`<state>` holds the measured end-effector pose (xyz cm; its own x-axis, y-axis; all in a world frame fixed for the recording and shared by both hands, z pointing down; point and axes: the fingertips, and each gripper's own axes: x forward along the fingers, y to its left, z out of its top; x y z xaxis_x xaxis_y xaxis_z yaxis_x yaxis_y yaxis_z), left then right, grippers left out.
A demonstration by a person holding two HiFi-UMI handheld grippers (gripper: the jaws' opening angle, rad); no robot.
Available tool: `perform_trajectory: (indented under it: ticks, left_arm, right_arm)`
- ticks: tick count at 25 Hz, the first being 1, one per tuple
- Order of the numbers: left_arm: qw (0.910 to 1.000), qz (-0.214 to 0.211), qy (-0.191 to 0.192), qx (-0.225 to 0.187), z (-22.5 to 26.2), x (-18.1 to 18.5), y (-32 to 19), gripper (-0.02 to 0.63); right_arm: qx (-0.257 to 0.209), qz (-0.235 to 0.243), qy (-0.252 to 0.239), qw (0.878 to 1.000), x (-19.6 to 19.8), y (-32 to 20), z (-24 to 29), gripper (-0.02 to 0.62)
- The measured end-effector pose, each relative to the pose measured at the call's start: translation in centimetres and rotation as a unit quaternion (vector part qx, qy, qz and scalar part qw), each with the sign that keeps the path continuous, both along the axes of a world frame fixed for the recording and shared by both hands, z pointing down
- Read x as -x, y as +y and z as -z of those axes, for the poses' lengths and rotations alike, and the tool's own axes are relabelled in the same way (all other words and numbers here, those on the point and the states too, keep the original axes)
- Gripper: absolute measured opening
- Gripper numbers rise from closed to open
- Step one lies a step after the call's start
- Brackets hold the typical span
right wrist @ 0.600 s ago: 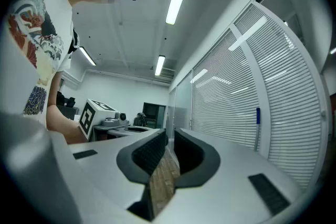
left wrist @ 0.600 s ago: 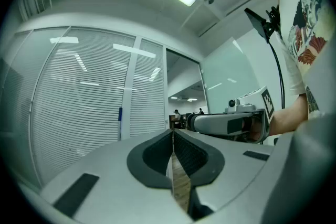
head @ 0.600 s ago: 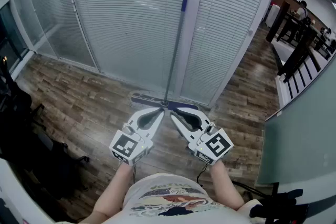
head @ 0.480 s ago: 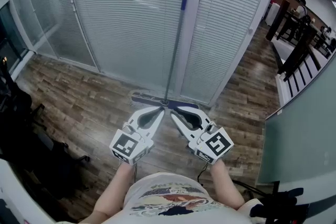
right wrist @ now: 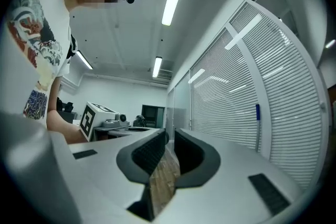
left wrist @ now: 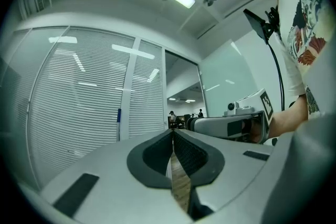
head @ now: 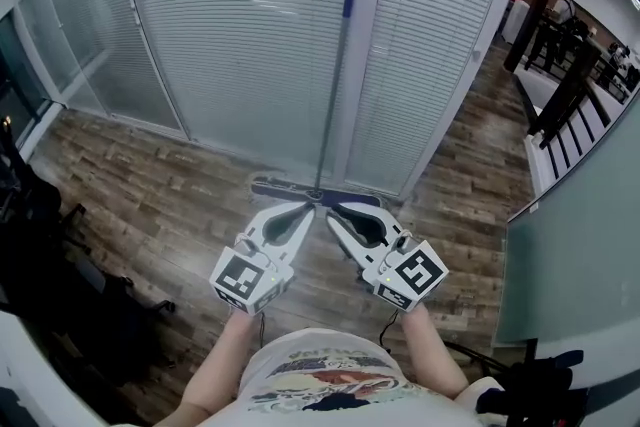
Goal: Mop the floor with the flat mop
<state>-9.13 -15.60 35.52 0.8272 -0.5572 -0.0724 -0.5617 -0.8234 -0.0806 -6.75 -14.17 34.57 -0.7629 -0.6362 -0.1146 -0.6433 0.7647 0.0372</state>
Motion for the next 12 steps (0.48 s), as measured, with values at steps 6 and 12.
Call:
perform_trajectory:
  ticks: [6,12]
  left_arm:
    - [0.9999,-0.014,-0.004,0.005,-0.3,0.0,-0.6,0.014]
    - [0.9993,-0.028,-0.013,0.019,-1.2,-0.2,-1.2,0.014]
  right_arm:
    - [0.014,-0.015,-0.006,1.000,-0.1,-0.9,-0.6,0.060]
    - [0.045,-0.031,-0.003,0.999,-0.1,-1.2,-2.1,0.061]
